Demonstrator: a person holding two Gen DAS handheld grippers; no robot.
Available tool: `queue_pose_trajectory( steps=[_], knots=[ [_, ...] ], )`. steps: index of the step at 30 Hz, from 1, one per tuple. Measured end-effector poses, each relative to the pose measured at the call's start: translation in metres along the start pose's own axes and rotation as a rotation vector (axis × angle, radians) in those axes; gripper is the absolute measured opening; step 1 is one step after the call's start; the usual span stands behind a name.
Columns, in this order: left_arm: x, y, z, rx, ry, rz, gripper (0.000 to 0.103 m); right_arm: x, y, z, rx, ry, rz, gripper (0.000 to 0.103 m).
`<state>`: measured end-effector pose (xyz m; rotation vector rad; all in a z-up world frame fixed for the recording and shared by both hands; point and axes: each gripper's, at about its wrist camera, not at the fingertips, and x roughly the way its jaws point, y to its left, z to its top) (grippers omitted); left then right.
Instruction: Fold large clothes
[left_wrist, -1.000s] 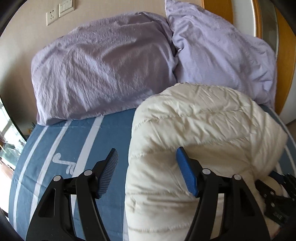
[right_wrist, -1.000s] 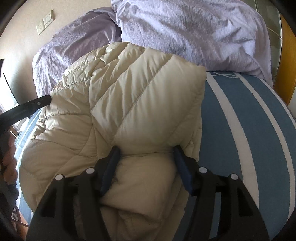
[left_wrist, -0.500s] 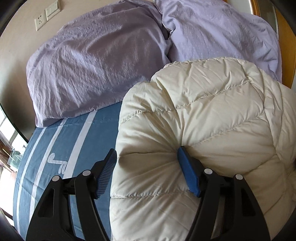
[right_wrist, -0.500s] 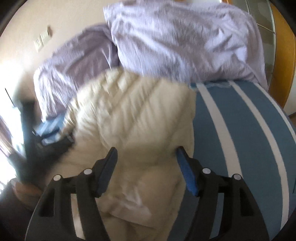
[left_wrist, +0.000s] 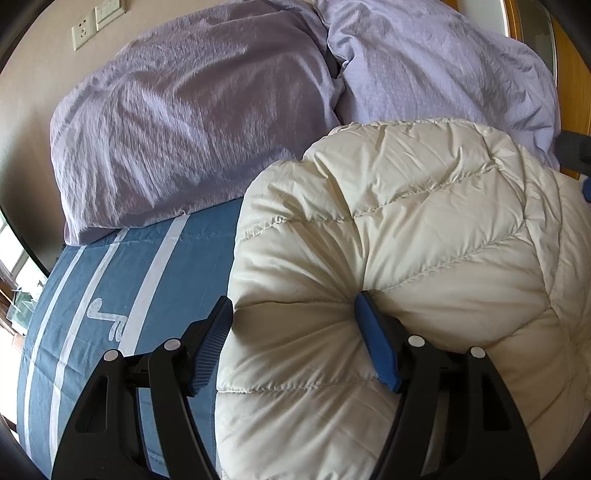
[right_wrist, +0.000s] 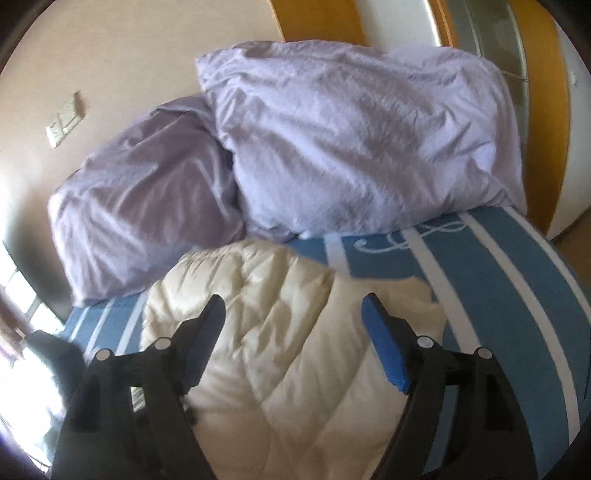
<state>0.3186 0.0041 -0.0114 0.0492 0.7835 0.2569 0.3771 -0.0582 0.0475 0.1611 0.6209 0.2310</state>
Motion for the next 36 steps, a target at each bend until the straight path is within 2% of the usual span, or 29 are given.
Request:
queue_pose_trajectory(
  steps=[4, 8, 15, 23, 36],
  knots=[
    [0.001, 0.001, 0.0, -0.004, -0.004, -0.006, 0.07, 0.016, -0.005, -0.004, -0.029, -0.011, -0.069, 0.079],
    [0.001, 0.004, -0.002, -0.016, -0.008, -0.024, 0.073, 0.035, -0.015, -0.019, -0.05, 0.027, -0.108, 0.079],
    [0.004, 0.006, -0.003, -0.031, -0.012, -0.056, 0.074, 0.051, -0.02, -0.032, -0.076, 0.039, -0.115, 0.082],
    [0.01, 0.01, -0.004, -0.064, -0.012, -0.09, 0.077, 0.067, -0.028, -0.034, -0.048, 0.075, -0.1, 0.086],
    [0.014, 0.012, -0.004, -0.073, -0.018, -0.106, 0.079, 0.086, -0.032, -0.034, -0.021, 0.125, -0.08, 0.091]
  ],
)
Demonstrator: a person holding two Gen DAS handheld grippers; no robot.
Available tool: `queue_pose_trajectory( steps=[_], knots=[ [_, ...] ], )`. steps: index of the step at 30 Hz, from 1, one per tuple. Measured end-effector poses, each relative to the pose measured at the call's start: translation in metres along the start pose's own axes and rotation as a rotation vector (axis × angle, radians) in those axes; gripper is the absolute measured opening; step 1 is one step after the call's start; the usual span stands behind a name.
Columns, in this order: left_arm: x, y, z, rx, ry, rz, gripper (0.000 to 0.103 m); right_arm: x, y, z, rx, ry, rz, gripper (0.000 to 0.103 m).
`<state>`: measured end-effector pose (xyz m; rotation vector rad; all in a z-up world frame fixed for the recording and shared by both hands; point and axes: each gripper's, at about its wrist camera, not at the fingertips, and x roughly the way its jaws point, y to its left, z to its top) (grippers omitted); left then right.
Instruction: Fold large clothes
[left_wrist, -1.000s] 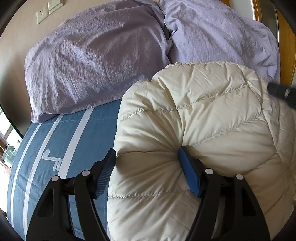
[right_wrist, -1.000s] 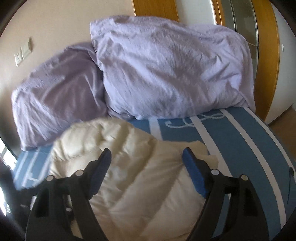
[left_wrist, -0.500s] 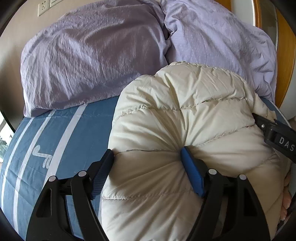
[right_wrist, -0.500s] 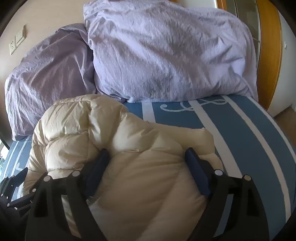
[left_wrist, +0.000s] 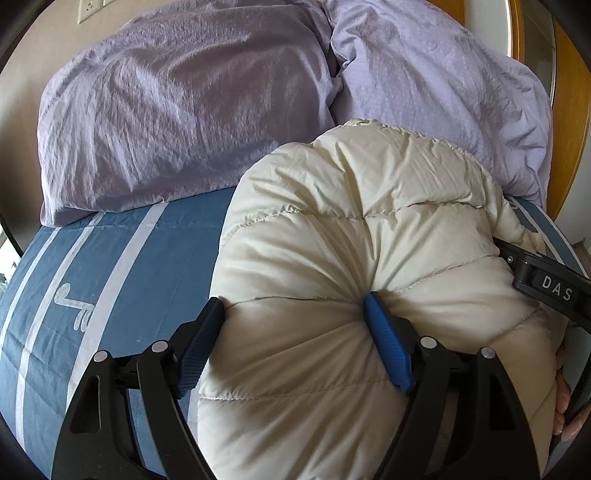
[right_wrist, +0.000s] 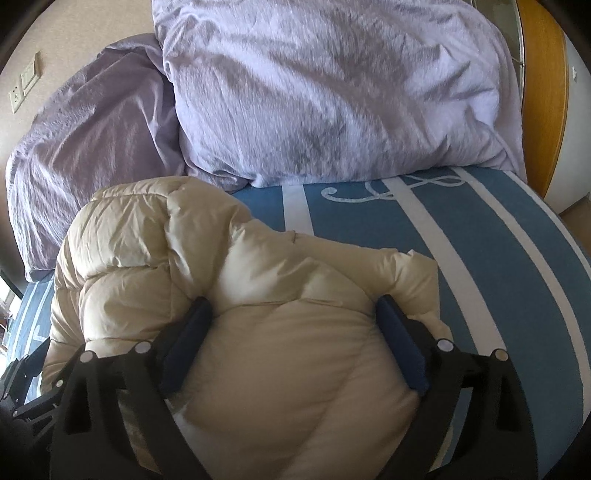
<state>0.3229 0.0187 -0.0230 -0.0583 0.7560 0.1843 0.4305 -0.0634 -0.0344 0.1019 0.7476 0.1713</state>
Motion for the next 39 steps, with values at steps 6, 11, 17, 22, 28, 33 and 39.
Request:
queue_pose_trajectory(
  steps=[6, 11, 17, 22, 28, 33, 39],
  knots=[
    [0.001, 0.001, -0.002, -0.005, -0.009, -0.003, 0.079, 0.006, 0.0, 0.002, 0.0, 0.015, 0.003, 0.092],
    [0.002, 0.001, -0.002, -0.006, -0.01, -0.003, 0.08, 0.008, 0.0, 0.002, -0.001, 0.021, -0.003, 0.093],
    [0.004, 0.001, -0.002, -0.011, -0.009, -0.006, 0.08, 0.011, 0.001, 0.003, -0.003, 0.031, -0.013, 0.094],
    [0.005, 0.002, -0.001, -0.016, -0.008, -0.008, 0.081, 0.014, 0.003, 0.005, -0.016, 0.05, -0.027, 0.095],
    [0.005, 0.002, 0.0, -0.027, -0.005, -0.011, 0.082, 0.017, 0.004, 0.006, -0.023, 0.069, -0.031, 0.096],
    [0.006, 0.002, -0.001, -0.036, -0.005, -0.011, 0.083, 0.02, 0.004, 0.007, -0.023, 0.079, -0.031, 0.097],
    [0.007, 0.002, -0.001, -0.043, -0.004, -0.014, 0.083, 0.023, 0.005, 0.008, -0.018, 0.083, -0.032, 0.097]
  ],
)
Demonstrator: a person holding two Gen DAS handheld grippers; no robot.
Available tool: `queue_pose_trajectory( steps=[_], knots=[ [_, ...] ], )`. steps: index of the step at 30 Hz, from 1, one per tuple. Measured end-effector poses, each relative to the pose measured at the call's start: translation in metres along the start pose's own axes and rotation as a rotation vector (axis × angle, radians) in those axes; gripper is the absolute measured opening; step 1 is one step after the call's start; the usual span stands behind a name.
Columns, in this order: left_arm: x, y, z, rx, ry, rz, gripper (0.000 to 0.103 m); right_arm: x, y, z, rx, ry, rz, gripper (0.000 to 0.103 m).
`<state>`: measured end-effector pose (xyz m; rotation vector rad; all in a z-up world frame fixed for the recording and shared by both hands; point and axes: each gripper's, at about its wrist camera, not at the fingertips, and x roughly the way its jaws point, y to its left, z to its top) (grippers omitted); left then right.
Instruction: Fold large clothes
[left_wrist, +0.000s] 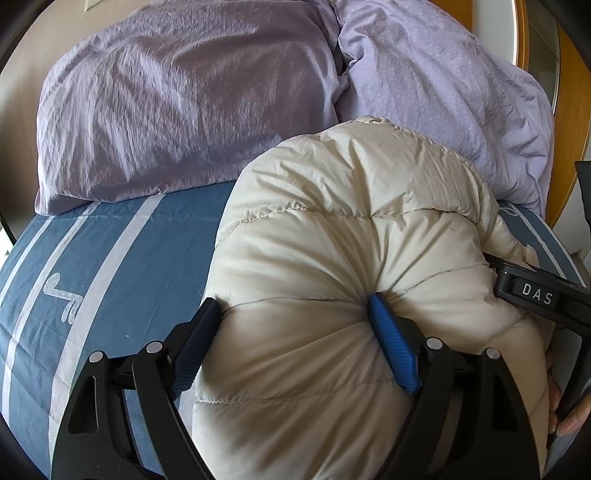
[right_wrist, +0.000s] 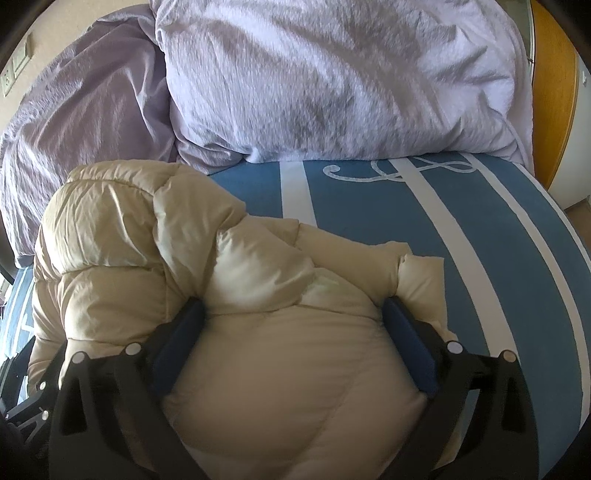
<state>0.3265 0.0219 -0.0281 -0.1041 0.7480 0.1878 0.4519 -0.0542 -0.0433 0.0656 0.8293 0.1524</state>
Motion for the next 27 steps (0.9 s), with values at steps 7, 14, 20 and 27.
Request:
queue_pose_trajectory(
  steps=[7, 14, 20, 27],
  knots=[
    [0.0, 0.0, 0.0, 0.0, 0.001, -0.001, 0.084, 0.002, 0.0, 0.001, 0.002, 0.002, 0.001, 0.098],
    [0.002, 0.001, 0.0, -0.013, 0.007, -0.004, 0.086, 0.005, 0.002, 0.001, 0.006, 0.006, -0.001, 0.098],
    [0.008, 0.006, 0.001, -0.058, 0.035, -0.03, 0.09, 0.006, 0.003, 0.001, 0.013, 0.009, 0.003, 0.099],
    [0.011, 0.01, 0.0, -0.075, 0.05, -0.034, 0.093, 0.007, 0.004, 0.0, 0.028, 0.011, 0.014, 0.099]
  ],
)
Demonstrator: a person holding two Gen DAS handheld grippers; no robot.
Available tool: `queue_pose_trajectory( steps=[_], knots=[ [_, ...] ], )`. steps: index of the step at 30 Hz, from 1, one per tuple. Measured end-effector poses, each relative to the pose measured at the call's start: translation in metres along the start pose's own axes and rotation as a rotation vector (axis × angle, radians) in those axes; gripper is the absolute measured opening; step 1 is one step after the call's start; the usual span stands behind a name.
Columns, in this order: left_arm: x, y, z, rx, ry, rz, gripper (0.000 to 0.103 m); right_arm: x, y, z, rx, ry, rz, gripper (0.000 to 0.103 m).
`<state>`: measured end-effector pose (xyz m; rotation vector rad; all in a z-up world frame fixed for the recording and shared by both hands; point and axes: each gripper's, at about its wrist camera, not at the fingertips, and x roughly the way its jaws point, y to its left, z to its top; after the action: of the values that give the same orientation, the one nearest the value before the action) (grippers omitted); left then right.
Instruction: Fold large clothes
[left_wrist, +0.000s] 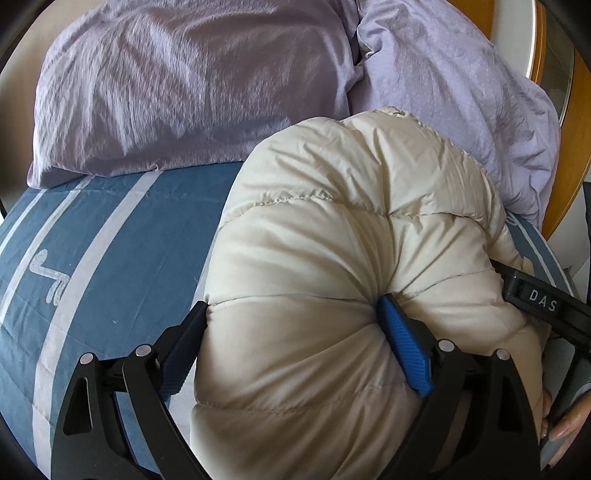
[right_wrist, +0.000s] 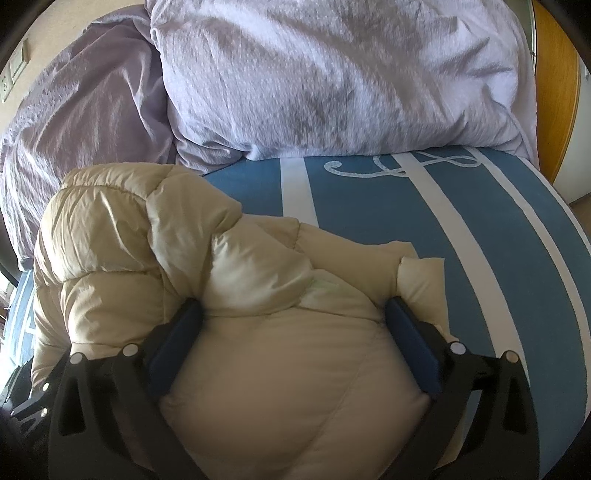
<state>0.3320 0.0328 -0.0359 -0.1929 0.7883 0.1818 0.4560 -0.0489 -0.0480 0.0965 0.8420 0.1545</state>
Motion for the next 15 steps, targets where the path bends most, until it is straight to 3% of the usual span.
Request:
queue_pose_trajectory(
  steps=[6, 11, 15],
  knots=[
    [-0.012, 0.002, 0.002, 0.009, 0.009, 0.034, 0.094, -0.012, -0.008, -0.002, 0.017, 0.019, 0.07, 0.1],
    [-0.038, 0.023, 0.001, -0.028, 0.018, -0.012, 0.094, -0.056, -0.041, -0.004, 0.052, -0.023, 0.103, 0.1],
    [-0.046, 0.045, -0.002, -0.108, 0.05, -0.056, 0.094, -0.069, -0.078, -0.006, 0.158, 0.027, 0.195, 0.101]
  ],
)
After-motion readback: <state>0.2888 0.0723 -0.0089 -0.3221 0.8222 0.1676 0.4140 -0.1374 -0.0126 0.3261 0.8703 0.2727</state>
